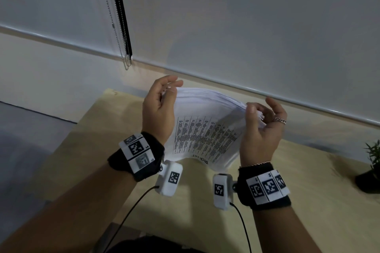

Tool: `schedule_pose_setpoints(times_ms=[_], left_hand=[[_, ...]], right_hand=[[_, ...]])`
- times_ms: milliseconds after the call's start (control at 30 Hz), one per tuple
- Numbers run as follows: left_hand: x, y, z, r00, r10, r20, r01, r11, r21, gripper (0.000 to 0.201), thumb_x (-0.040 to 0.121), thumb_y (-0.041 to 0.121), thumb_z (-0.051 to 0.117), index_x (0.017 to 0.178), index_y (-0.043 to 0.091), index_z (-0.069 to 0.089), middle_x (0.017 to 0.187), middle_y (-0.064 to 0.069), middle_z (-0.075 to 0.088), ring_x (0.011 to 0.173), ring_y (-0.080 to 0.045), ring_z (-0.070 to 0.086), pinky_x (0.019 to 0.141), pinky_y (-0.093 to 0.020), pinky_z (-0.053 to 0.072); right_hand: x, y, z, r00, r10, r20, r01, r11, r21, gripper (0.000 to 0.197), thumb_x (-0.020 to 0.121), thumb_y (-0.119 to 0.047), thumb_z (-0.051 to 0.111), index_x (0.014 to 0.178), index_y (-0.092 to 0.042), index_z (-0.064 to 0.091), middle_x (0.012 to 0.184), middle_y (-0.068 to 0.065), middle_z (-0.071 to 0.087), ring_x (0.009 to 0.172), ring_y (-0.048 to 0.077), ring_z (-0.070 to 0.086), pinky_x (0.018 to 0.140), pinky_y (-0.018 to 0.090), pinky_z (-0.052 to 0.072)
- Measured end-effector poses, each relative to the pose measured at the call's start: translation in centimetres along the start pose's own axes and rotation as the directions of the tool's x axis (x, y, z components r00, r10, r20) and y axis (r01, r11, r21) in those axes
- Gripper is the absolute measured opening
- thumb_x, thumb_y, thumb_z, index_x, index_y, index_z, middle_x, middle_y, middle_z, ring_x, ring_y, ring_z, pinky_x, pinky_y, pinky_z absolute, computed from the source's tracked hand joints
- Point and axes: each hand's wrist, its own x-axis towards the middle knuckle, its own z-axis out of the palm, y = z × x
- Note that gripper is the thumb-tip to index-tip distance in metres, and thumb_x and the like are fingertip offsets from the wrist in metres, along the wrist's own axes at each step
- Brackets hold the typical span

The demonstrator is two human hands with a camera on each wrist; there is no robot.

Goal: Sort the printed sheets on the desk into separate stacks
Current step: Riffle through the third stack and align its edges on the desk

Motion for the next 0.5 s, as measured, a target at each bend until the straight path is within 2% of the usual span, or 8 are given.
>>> schedule_pose_setpoints(times_ms=[100, 200, 333, 400, 433, 500], left_hand=[[-0.1, -0.1, 0.0, 1.000, 0.020, 0.003, -0.020, 1.000, 0.017, 0.024, 0.101, 0.014, 0.046, 0.115, 0.007, 0.063, 0.109, -0.004, 0.074, 0.095, -0.003, 0.064, 0.085, -0.011, 0.044], [-0.3, -0.2, -0.2, 0.998, 0.044, 0.045, -0.045, 0.999, 0.022, 0.024, 0.101, 0.015, 0.048, 0.121, 0.007, 0.059, 0.116, -0.005, 0.072, 0.101, 0.002, 0.063, 0.086, -0.008, 0.043], [-0.5, -0.5, -0.6, 0.996, 0.076, 0.051, -0.079, 0.996, 0.047, 0.026, 0.099, 0.015, 0.053, 0.124, 0.009, 0.057, 0.122, -0.002, 0.069, 0.115, -0.007, 0.063, 0.095, -0.016, 0.046], [-0.5, -0.6, -0.7, 0.995, 0.086, 0.058, -0.088, 0.996, 0.033, 0.027, 0.098, 0.015, 0.054, 0.125, 0.009, 0.057, 0.124, -0.004, 0.068, 0.119, -0.012, 0.061, 0.099, -0.019, 0.044], [-0.5, -0.6, -0.7, 0.992, 0.106, 0.065, -0.109, 0.993, 0.051, 0.028, 0.097, 0.014, 0.055, 0.124, 0.008, 0.057, 0.124, -0.004, 0.068, 0.120, -0.014, 0.061, 0.101, -0.019, 0.043], [-0.6, -0.7, -0.7, 0.989, 0.133, 0.072, -0.139, 0.987, 0.082, 0.028, 0.096, 0.008, 0.056, 0.123, 0.005, 0.057, 0.124, -0.005, 0.068, 0.119, -0.015, 0.060, 0.102, -0.021, 0.042]], right_hand=[[-0.2, 0.4, 0.0, 1.000, 0.025, 0.009, -0.025, 1.000, 0.018, 0.051, 0.087, -0.012, 0.072, 0.129, -0.013, 0.044, 0.101, 0.001, 0.066, 0.094, 0.008, 0.066, 0.080, 0.019, 0.051], [-0.3, 1.1, -0.3, 0.998, 0.060, 0.011, -0.060, 0.997, 0.056, 0.053, 0.086, -0.015, 0.073, 0.130, -0.017, 0.042, 0.102, -0.002, 0.064, 0.095, 0.012, 0.066, 0.083, 0.022, 0.052], [-0.3, 1.8, -0.5, 0.996, 0.080, 0.023, -0.082, 0.991, 0.107, 0.043, 0.087, -0.012, 0.067, 0.125, -0.005, 0.046, 0.092, -0.005, 0.060, 0.076, -0.007, 0.063, 0.072, 0.011, 0.050], [-0.3, 1.7, -0.3, 0.997, 0.069, 0.031, -0.072, 0.993, 0.091, 0.041, 0.088, -0.008, 0.067, 0.123, 0.002, 0.049, 0.093, -0.008, 0.057, 0.075, -0.014, 0.061, 0.071, 0.006, 0.046], [-0.3, 1.7, -0.2, 0.998, 0.065, 0.027, -0.067, 0.995, 0.077, 0.038, 0.089, -0.007, 0.067, 0.122, 0.003, 0.050, 0.094, -0.009, 0.055, 0.075, -0.015, 0.060, 0.070, 0.004, 0.045], [-0.2, 1.7, 0.0, 0.999, 0.054, -0.008, -0.054, 0.997, 0.058, 0.034, 0.091, -0.012, 0.067, 0.120, 0.001, 0.054, 0.090, -0.012, 0.057, 0.073, -0.012, 0.058, 0.069, 0.009, 0.047]])
